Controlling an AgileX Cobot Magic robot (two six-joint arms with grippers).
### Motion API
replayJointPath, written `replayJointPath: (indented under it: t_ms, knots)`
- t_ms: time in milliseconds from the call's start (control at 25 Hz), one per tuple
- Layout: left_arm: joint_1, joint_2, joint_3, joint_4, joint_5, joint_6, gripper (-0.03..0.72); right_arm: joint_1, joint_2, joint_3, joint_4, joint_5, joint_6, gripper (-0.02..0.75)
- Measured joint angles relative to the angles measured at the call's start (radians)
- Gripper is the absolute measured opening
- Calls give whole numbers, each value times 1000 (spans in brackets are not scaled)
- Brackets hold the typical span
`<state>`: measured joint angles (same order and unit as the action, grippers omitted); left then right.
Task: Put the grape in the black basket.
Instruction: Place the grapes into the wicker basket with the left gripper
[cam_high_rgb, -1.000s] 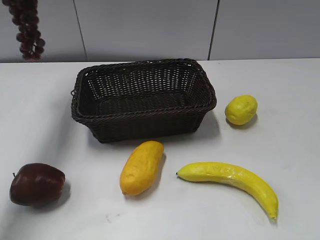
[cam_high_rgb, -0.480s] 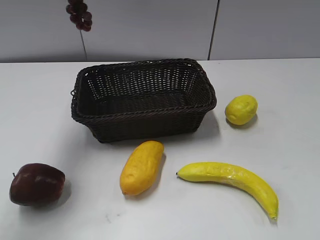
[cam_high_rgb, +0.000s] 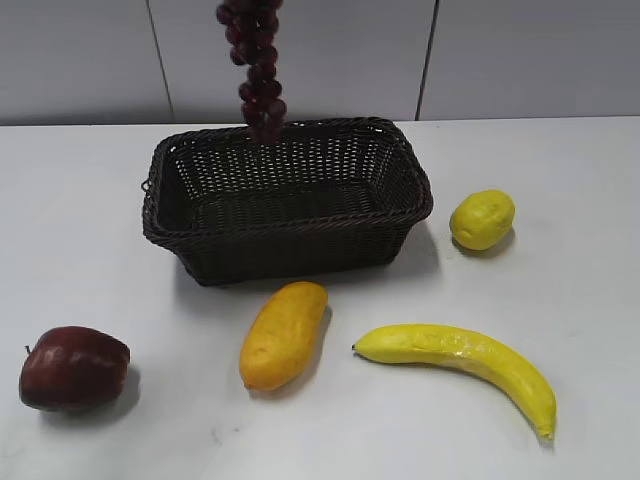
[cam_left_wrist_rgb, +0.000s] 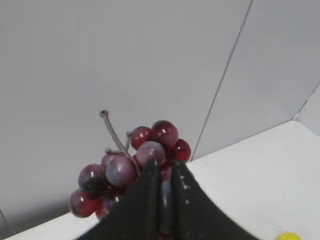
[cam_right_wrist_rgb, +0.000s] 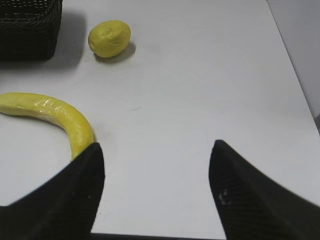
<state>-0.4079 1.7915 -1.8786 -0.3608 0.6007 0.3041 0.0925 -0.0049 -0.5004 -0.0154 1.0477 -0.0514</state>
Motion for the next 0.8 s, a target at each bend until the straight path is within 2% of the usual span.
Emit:
replayJointPath:
  t_ms: [160,480,720,800]
  knots:
    - [-16,76,0,-3,38,0,6,0,0,0,0,0,0,500]
    - [-18,223,0,-7,247,0,6,0,0,0,0,0,0,500]
    - [-18,304,0,-6,336,0,5,0,0,0,0,0,0,500]
    - [-18,316,0,-4,355,0,23,0,0,0,0,0,0,500]
